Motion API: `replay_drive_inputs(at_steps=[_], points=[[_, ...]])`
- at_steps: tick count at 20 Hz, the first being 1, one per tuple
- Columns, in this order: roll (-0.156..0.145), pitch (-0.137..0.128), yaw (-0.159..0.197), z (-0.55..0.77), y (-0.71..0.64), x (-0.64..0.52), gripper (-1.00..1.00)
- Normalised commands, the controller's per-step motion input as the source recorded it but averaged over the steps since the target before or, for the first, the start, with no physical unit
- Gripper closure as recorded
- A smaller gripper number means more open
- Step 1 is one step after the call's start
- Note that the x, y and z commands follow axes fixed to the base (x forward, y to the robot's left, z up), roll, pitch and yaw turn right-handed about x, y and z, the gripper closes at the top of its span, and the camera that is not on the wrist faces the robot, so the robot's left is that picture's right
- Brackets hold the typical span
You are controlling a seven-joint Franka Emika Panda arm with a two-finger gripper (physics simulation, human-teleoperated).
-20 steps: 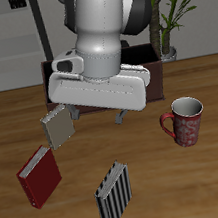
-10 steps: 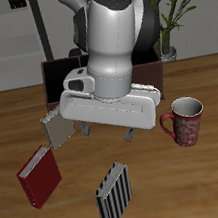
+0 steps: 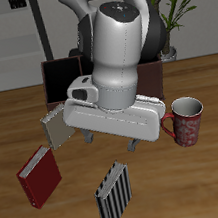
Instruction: Place the striped book into the back desk caddy's left compartment
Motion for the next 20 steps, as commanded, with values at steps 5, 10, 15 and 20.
replay_drive_inputs(at_steps=[5, 10, 15, 20], points=[[-0.009, 0.026, -0.022, -0.13, -0.05, 0.12, -1.00], [-0.002, 0.052, -0.029, -0.22, -0.07, 0.21, -1.00], [-0.019, 0.024, -0.005, -0.14, -0.11, 0.05, -1.00], [0.009, 0.039, -0.023, -0.27, -0.07, 0.04, -1.00]])
